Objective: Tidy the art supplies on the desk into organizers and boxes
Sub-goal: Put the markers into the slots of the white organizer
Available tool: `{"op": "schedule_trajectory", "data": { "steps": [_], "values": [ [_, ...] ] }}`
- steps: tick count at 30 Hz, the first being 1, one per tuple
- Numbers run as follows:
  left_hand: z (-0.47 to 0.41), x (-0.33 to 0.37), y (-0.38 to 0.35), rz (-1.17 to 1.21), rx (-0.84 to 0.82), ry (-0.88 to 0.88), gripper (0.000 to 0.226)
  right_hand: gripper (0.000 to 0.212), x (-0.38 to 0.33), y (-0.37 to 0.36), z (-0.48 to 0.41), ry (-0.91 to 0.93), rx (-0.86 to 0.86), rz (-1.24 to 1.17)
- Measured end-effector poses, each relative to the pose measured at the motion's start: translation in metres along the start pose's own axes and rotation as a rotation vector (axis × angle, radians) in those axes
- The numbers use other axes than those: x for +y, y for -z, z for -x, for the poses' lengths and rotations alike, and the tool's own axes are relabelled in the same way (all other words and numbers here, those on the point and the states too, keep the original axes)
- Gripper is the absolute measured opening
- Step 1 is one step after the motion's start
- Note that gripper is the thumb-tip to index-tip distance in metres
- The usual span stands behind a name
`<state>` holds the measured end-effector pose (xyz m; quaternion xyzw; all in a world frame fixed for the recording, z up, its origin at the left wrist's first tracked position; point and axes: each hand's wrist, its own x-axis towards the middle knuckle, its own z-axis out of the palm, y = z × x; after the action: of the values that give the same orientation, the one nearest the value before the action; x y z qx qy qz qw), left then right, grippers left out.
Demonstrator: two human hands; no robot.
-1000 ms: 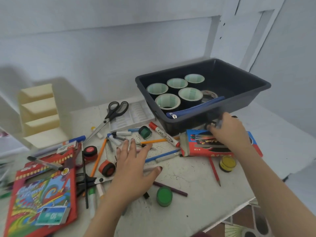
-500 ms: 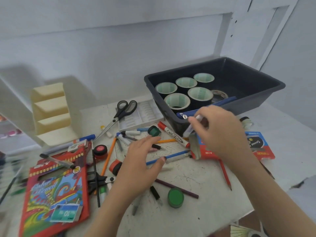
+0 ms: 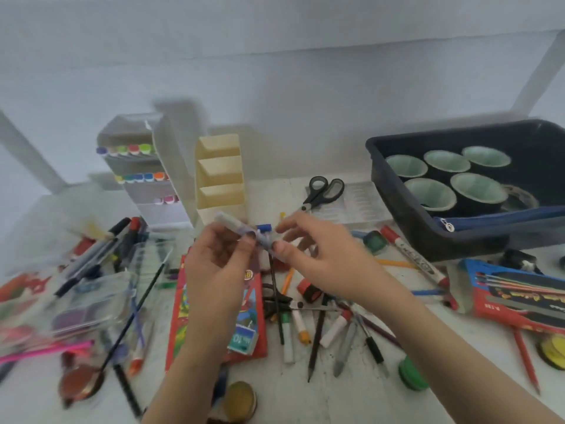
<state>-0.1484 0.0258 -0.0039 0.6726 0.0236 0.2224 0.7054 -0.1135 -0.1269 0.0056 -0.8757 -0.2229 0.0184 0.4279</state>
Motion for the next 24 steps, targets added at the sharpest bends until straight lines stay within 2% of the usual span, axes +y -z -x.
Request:
{"op": "schedule_trajectory", "data": {
  "steps": [3, 6, 10, 13, 17, 20, 24],
  "values": [
    [-0.008, 0.001, 0.035, 0.186, 0.129, 0.170, 0.014, 0.009, -0.007, -0.030, -0.014, 0.035, -0.025, -0.201],
    [-0.011, 0.001, 0.062, 0.370, 0.210, 0.329, 0.016, 0.012, -0.018, -0.053, -0.025, 0.024, -0.061, -0.379],
    [-0.013, 0.000, 0.099, 0.539, 0.233, 0.474, 0.015, 0.014, -0.038, -0.082, -0.037, 0.048, -0.079, -0.514],
    [-0.014, 0.000, 0.128, 0.577, 0.255, 0.544, 0.015, 0.006, -0.054, -0.099, -0.051, 0.050, -0.031, -0.558],
    [-0.013, -0.003, 0.165, 0.518, 0.246, 0.601, 0.023, 0.004, -0.081, -0.114, -0.076, 0.074, 0.142, -0.571],
    [-0.014, -0.003, 0.191, 0.438, 0.212, 0.579, 0.023, 0.003, -0.098, -0.121, -0.096, 0.207, 0.302, -0.366],
    [-0.020, -0.004, 0.219, 0.426, 0.192, 0.565, 0.025, 0.013, -0.105, -0.134, -0.124, 0.402, 0.426, 0.205]
  ]
}}
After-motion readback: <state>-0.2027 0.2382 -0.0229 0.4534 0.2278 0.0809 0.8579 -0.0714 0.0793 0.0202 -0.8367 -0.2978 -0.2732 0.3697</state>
